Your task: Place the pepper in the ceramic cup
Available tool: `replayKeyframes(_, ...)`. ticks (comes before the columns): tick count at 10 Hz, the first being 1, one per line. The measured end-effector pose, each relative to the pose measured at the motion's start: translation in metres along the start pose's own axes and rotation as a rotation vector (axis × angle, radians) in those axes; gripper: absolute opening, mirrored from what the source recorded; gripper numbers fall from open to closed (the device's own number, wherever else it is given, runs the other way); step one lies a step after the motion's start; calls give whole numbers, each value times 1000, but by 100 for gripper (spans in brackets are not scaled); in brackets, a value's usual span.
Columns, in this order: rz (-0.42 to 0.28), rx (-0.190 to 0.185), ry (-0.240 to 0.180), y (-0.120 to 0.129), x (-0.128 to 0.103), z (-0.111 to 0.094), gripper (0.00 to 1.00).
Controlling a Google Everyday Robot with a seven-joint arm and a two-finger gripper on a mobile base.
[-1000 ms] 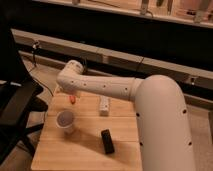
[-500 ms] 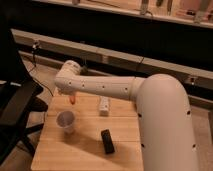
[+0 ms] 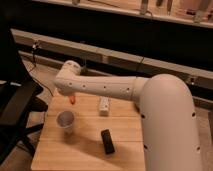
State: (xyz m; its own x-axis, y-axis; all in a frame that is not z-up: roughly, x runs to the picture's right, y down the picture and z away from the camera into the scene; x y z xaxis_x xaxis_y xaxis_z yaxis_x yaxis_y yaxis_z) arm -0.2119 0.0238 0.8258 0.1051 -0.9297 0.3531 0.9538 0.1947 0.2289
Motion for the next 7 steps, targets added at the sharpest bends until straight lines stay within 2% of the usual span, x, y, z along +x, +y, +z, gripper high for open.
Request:
replayKeyframes(1,4,3,-9,2,4,3,20)
replayKeyframes(2,11,7,-19,7,8,8,28)
replayKeyframes(7,20,15,-60,20,29,18,76)
